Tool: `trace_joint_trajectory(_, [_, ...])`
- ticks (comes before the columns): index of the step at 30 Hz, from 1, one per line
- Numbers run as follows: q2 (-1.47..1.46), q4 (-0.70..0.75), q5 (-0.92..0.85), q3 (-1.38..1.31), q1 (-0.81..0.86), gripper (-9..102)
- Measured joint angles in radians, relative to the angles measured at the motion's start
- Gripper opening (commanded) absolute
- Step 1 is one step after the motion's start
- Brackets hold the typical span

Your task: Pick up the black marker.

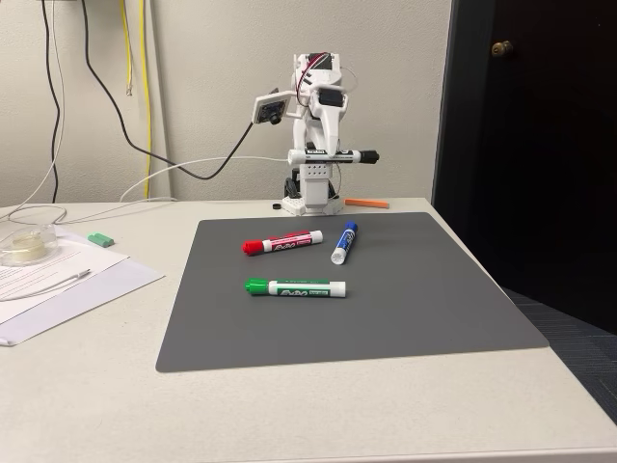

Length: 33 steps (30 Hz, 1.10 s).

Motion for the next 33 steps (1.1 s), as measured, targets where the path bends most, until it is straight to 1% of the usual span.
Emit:
trace_joint_trajectory(15, [0.002, -0.002, 0.009, 0.028, 0.052, 0])
trace_joint_trajectory(33, [0.009, -0.034, 0.009, 0.083, 0.052, 0])
